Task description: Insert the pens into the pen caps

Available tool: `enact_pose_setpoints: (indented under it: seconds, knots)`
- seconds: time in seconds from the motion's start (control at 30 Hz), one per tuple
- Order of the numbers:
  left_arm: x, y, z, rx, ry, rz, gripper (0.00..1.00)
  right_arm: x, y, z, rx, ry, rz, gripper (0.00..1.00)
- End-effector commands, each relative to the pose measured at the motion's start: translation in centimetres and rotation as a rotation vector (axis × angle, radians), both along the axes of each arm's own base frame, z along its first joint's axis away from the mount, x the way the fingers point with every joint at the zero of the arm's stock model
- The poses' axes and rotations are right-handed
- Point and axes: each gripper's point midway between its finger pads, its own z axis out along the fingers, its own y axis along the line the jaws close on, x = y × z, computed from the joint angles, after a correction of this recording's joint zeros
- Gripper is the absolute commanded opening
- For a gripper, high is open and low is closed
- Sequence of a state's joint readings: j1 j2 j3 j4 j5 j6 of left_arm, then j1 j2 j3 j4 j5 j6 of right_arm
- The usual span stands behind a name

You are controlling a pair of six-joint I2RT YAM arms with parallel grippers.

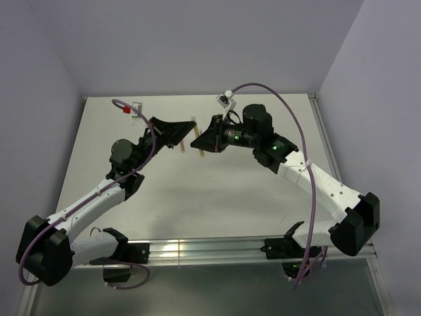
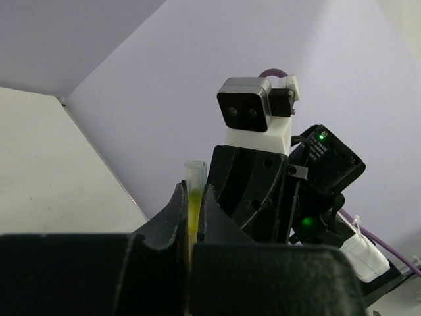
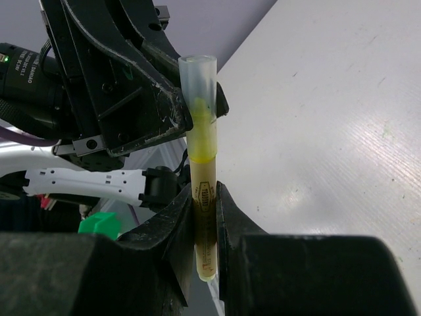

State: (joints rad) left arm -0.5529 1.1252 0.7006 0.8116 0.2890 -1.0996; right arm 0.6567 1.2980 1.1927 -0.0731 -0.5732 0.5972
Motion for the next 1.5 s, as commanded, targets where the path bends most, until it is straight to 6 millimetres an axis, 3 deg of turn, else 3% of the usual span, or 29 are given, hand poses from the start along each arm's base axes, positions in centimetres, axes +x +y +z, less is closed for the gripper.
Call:
enact_pose_setpoints:
  seconds: [0.0,1.47]
  knots:
    - [-4.9,-2.7,-0.8,0.073,-0.078,-0.226,0.0,2.2,-0.9,4.5,0.09,-0.168,-0.109,0.0]
    - [-9.9,-6.2,-2.7,0.154,-0.13,-0.316,0.0,2.6,-3.4,6.8,0.107,-0.262,-0.199,0.0]
